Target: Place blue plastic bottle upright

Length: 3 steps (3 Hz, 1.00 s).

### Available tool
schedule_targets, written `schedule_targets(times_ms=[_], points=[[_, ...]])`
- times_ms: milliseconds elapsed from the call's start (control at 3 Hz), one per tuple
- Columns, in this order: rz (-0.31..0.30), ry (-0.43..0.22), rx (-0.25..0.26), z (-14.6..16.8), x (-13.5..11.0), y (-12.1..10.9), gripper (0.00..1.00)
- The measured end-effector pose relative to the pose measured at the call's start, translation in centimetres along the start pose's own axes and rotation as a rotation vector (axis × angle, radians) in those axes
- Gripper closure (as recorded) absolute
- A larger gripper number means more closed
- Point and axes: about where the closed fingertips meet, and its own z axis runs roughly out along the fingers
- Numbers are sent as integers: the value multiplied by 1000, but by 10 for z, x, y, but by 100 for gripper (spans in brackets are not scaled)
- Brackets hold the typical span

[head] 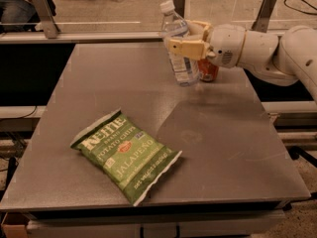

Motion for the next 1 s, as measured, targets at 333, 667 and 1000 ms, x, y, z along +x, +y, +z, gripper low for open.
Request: schedule_targets(times_ms=[333,667,1000], points=[[4,-35,-14,-34,3,1,100],[-1,-62,-57,-54,10,2,100],[5,-93,-99,-70,19,4,100]])
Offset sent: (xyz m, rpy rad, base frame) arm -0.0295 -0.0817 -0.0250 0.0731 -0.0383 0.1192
